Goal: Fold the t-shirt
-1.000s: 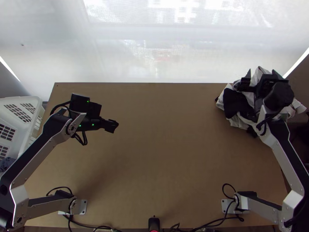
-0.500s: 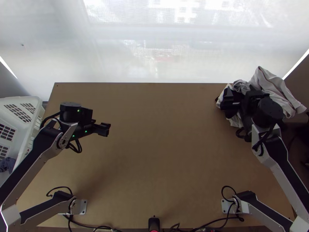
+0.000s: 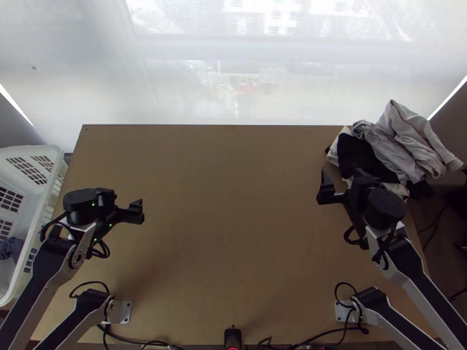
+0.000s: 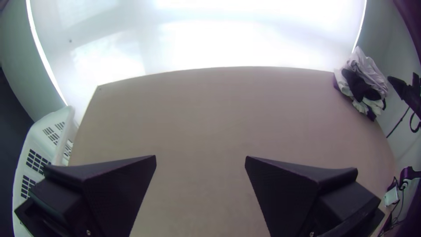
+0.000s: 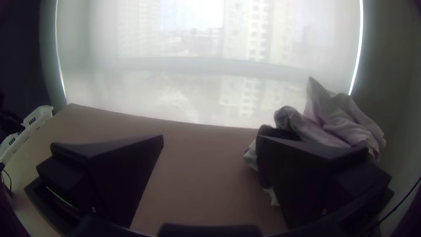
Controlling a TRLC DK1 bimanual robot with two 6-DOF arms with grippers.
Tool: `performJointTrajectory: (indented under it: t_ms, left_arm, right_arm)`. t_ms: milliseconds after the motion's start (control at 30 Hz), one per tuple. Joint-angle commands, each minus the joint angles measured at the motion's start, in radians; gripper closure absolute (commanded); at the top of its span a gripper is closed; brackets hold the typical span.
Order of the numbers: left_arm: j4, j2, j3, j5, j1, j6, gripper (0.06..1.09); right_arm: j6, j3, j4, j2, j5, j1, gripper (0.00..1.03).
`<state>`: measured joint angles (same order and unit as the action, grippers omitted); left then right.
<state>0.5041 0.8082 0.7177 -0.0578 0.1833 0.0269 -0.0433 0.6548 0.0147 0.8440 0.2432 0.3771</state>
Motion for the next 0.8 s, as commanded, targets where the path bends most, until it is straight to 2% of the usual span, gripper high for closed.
performJointTrajectory:
  t_ms: [0,167,267,333,367,433,500,533,633,667,700,767]
  left_arm:
    - [-0.035,-0.244,-0.133,-0.068,-0.084,-0.076,0.1]
    - [-0.044,-0.396,-0.233,-0.066,-0.151,-0.133,0.1]
    - [-0.05,-0.435,-0.302,-0.066,-0.168,-0.133,0.1]
    - [-0.072,-0.44,-0.347,-0.065,-0.169,-0.131,0.1]
    - [-0.078,-0.437,-0.353,-0.065,-0.169,-0.124,0.1]
    - [-0.119,-0.432,-0.377,-0.065,-0.171,-0.084,0.1]
    - [-0.104,-0.432,-0.405,-0.048,-0.16,-0.087,0.1]
    - [-0.091,-0.428,-0.428,-0.043,-0.148,-0.093,0.1]
    - [-0.072,-0.443,-0.482,-0.043,-0.127,-0.088,0.1]
    - [-0.072,-0.451,-0.482,-0.043,-0.128,-0.044,0.1]
    - [-0.068,-0.465,-0.483,-0.043,-0.136,0.011,0.1]
    - [-0.062,-0.497,-0.482,-0.043,-0.14,0.019,0.1]
  right_arm:
    - [-0.035,-0.162,0.036,-0.171,0.001,0.023,0.05]
    - [-0.033,-0.285,0.056,-0.395,-0.001,0.023,0.05]
    - [-0.021,-0.409,0.053,-0.654,-0.001,0.052,0.05]
    - [0.068,-0.508,0.005,-0.858,0.001,0.086,0.05]
    - [0.118,-0.511,-0.058,-0.846,0.011,0.083,0.05]
    - [0.16,-0.534,-0.065,-0.842,0.019,0.083,0.05]
    - [0.211,-0.547,-0.005,-0.849,0.019,0.115,0.05]
    - [0.267,-0.549,0.036,-0.847,0.021,0.143,0.05]
    - [0.237,-0.557,0.125,-0.847,0.022,0.157,0.05]
    - [0.235,-0.558,0.149,-0.846,0.022,0.155,0.05]
    - [0.218,-0.56,0.157,-0.846,0.021,0.16,0.05]
    - [0.149,-0.561,0.162,-0.846,0.018,0.161,0.05]
